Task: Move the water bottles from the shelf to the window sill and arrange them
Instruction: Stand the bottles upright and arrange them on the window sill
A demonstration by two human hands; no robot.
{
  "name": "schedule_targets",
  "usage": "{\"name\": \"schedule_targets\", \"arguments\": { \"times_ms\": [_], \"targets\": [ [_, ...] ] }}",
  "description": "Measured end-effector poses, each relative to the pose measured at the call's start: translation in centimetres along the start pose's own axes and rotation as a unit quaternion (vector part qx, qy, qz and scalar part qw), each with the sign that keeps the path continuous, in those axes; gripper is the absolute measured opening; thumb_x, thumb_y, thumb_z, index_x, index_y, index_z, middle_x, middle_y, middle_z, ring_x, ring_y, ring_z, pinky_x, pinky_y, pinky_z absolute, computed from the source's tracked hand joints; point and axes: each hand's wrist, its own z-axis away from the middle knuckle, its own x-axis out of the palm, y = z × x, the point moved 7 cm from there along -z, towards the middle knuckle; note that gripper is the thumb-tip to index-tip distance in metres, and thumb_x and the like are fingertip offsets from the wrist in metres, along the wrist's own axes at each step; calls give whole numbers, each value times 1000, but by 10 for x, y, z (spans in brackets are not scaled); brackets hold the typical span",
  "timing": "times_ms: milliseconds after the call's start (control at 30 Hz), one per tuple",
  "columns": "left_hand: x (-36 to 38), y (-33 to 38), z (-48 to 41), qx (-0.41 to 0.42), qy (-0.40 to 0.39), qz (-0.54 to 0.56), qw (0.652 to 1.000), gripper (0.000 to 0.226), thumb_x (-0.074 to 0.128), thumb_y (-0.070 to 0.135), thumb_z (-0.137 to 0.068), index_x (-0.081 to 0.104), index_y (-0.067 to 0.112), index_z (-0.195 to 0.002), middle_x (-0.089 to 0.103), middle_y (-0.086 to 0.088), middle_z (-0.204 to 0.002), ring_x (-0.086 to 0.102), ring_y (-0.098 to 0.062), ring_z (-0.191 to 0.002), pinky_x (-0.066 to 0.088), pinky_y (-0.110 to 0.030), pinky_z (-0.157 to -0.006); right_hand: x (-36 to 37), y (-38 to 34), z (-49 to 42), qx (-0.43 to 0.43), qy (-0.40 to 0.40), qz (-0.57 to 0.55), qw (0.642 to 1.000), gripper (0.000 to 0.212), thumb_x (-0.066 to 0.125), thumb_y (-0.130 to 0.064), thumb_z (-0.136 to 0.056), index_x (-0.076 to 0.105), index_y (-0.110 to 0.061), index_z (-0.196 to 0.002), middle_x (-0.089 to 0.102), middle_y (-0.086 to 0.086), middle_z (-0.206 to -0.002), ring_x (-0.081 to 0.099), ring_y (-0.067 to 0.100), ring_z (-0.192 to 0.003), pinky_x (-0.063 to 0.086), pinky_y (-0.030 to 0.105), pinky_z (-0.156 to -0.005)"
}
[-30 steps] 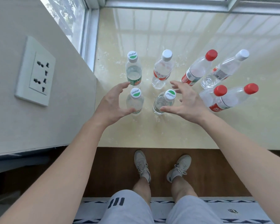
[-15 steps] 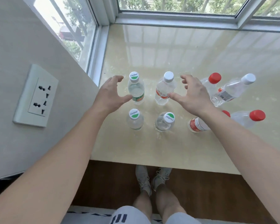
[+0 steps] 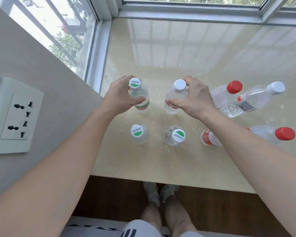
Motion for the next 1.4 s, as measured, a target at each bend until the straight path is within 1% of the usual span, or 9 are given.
{"name": "schedule_targets", "arguments": {
  "times_ms": [67, 167, 300, 400, 733, 967, 1100, 1200, 1400],
  "targets": [
    [-2, -1, -3, 4, -30, -12, 999, 50, 79, 22, -72, 57, 26, -118, 64, 8, -113, 57, -15, -106, 44, -25, -85, -1, -2, 0, -12, -22, -4, 1000, 46, 84, -38, -71, 58, -19, -104, 61, 1, -100, 54, 23, -94, 43, 34, -76],
    [-3, -1, -5, 12, -61, -4, 998, 51, 75, 18, -72, 54, 28, -117, 62, 9, -115, 56, -18, -106, 52, -34, -86, 0, -6, -1, -27, -56, -4, 998, 48, 83, -34, -71, 60, -19, -110, 64, 0, -106, 55, 21, -99, 42, 30, -78],
    [-1, -1, -2, 2, -13, 19, 1000, 49, 85, 34, -69, 59, 25, -110, 61, 4, -108, 55, -13, -100, 40, -9, -76, 2, -6, -2, -23, -55, -9, 998, 52, 84, -32, -71, 61, -19, -116, 64, 2, -112, 56, 21, -105, 42, 29, -84],
    [0, -8, -2, -5, 19, 26, 999, 46, 86, 39, -67, 62, 25, -104, 63, 4, -108, 56, -12, -98, 37, -6, -73, 5, -3, 1, -18, -55, -26, 998, 57, 88, -30, -68, 62, -18, -117, 62, 1, -115, 53, 20, -109, 37, 27, -84],
    [5, -5, 0, 13, -17, 24, 999, 48, 86, 44, -66, 66, 25, -106, 65, 7, -107, 59, -9, -96, 42, -12, -78, 3, -5, 1, -31, -78, 31, 996, 57, 87, -32, -68, 65, -22, -119, 66, 0, -119, 57, 22, -115, 47, 39, -99],
    [6, -6, 2, 12, -6, 36, 999, 56, 87, 45, -64, 62, 27, -111, 63, 10, -110, 57, -10, -100, 42, -12, -77, 3, -4, 0, -28, -71, 26, 997, 59, 87, -31, -69, 64, -23, -122, 66, 1, -121, 57, 21, -115, 46, 36, -98],
    [3, -1, 8, 15, -8, 47, 999, 69, 87, 47, -63, 56, 30, -122, 59, 14, -118, 54, -7, -104, 52, -34, -89, 4, -1, 2, -22, -75, 0, 997, 73, 88, -30, -68, 56, -28, -133, 61, -4, -131, 54, 17, -122, 44, 31, -99],
    [-4, 3, 12, 16, -10, 38, 999, 69, 87, 45, -64, 55, 31, -124, 55, 18, -119, 53, -5, -104, 51, -35, -92, 0, -2, 4, -22, -79, -6, 997, 83, 90, -31, -66, 51, -29, -139, 57, -7, -138, 53, 17, -123, 42, 30, -102],
    [-12, 6, 16, 6, -19, 22, 1000, 58, 87, 40, -66, 57, 33, -114, 57, 13, -115, 58, -9, -107, 53, -40, -89, -2, -13, 7, -50, -98, 27, 994, 58, 84, -23, -73, 61, -20, -126, 62, 2, -127, 55, 23, -118, 45, 40, -100]
  ]
}}
